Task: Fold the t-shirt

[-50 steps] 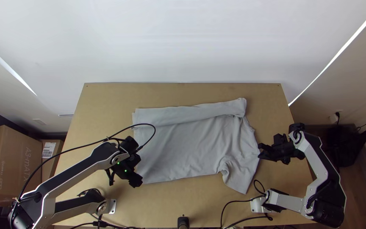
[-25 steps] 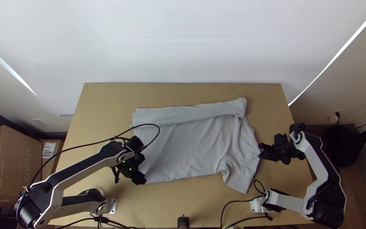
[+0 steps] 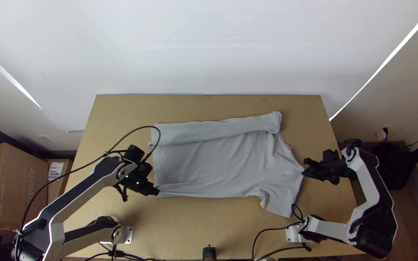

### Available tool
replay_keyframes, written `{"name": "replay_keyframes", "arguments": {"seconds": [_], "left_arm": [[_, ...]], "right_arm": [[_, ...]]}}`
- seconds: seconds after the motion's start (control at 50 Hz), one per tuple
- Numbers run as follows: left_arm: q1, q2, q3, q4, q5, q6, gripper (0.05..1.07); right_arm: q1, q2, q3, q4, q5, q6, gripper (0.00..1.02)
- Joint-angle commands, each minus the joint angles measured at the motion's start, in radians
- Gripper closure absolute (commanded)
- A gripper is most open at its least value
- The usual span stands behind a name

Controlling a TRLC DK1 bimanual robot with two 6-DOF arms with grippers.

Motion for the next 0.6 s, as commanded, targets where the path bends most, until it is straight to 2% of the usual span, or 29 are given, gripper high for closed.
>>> {"name": "replay_keyframes", "arguments": {"seconds": [0.0, 0.14, 0.48, 0.58], "left_arm": [[0.076, -0.04, -0.02, -0.043, 0.004, 0.083, 1.04], [0.127, -0.062, -0.011, -0.057, 0.004, 0.098, 1.04], [0.135, -0.034, 0.169, -0.024, 0.004, 0.003, 1.04], [0.159, 0.007, 0.221, 0.002, 0.006, -0.018, 1.04]], "right_arm": [[-0.043, 0.052, 0.033, -0.014, -0.005, -0.033, 1.0], [-0.04, 0.07, 0.07, -0.039, -0.005, -0.042, 1.0], [0.079, 0.036, 0.188, -0.045, -0.066, -0.016, 1.0], [0.11, 0.056, 0.233, -0.034, -0.068, -0.01, 1.0]]}}
